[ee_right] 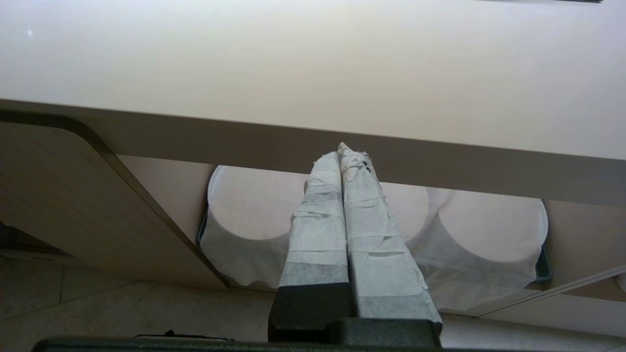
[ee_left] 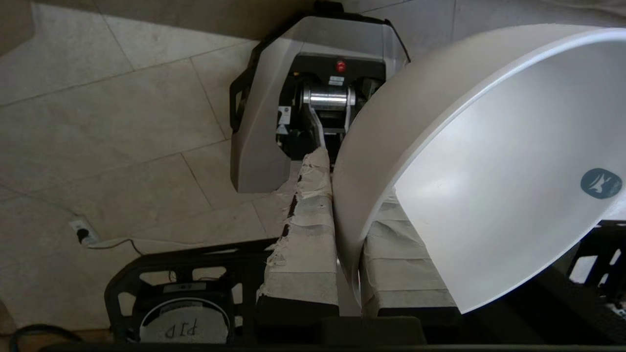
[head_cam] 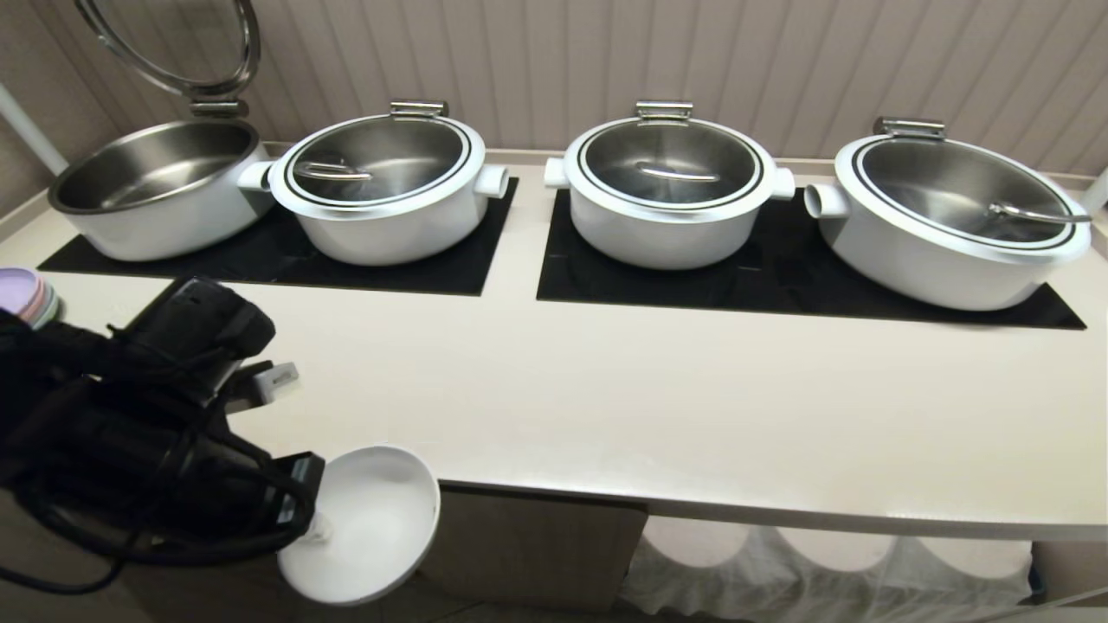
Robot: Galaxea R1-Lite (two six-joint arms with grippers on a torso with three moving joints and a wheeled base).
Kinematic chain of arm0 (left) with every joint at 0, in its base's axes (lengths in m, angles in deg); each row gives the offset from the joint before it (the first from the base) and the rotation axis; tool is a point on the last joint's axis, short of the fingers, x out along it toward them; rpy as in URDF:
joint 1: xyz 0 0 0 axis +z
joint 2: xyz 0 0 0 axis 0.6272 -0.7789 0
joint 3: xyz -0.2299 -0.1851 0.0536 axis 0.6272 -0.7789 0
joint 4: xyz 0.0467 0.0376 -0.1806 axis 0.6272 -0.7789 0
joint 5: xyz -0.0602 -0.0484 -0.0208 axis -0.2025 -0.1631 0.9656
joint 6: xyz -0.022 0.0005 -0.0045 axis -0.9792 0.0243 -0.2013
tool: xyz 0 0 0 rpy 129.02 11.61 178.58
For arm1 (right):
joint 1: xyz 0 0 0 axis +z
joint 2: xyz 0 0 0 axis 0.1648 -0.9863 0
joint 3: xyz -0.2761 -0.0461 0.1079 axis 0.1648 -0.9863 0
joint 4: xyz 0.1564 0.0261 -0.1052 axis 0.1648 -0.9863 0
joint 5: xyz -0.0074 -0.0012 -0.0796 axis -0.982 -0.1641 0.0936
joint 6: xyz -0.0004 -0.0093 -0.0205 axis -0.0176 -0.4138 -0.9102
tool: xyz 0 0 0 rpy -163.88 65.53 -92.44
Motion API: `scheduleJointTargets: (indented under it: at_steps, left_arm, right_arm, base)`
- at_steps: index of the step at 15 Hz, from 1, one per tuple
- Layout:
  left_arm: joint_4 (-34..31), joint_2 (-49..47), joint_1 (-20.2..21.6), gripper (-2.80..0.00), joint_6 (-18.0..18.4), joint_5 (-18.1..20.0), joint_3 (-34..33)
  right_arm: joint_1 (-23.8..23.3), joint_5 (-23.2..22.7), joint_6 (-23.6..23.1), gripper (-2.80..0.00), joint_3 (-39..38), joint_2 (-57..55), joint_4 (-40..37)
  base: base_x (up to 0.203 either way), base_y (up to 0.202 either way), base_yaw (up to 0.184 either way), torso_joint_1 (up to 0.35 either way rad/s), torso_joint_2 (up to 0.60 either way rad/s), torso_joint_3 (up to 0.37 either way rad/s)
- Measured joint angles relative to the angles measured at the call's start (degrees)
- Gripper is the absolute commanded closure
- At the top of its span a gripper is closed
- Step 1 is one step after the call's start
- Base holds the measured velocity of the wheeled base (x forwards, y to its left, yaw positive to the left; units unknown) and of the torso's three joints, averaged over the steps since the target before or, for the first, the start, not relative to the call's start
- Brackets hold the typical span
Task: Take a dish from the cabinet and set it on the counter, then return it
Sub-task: Put it back into the cabinet
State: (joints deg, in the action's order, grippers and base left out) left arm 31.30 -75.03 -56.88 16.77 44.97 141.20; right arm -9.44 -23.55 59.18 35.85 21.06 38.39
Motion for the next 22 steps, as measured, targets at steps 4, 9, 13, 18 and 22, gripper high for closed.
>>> scheduleJointTargets:
  at_steps: [4, 9, 13, 18, 22]
  left_arm:
    - [0.04, 5.11, 0.21, 0.00, -0.02, 0.00, -5.31]
    - [-0.09, 11.24, -0.04, 0.00, 0.00, 0.00, -9.58]
    - [-0.29, 16.98, -2.07, 0.00, 0.33, -0.10, -14.44]
    - [-0.20, 21.01, -4.61, 0.00, 0.30, -0.13, -18.05]
    - [-0.13, 22.69, -4.70, 0.00, 0.26, -0.10, -19.50]
  right_arm:
    - [0.00, -0.02, 0.02, 0.00, 0.00, 0.00, 0.00]
    - [-0.02, 0.00, 0.02, 0.00, 0.00, 0.00, 0.00]
    - [-0.02, 0.00, 0.02, 0.00, 0.00, 0.00, 0.00]
    - [-0.02, -0.02, 0.02, 0.00, 0.00, 0.00, 0.02]
    - [0.00, 0.00, 0.00, 0.00, 0.00, 0.00, 0.02]
  base:
    - [0.000, 0.000, 0.000, 0.000, 0.00, 0.000]
    - [0.000, 0.000, 0.000, 0.000, 0.00, 0.000]
    - [0.000, 0.000, 0.000, 0.000, 0.00, 0.000]
    - [0.000, 0.000, 0.000, 0.000, 0.00, 0.000]
    - [0.000, 0.000, 0.000, 0.000, 0.00, 0.000]
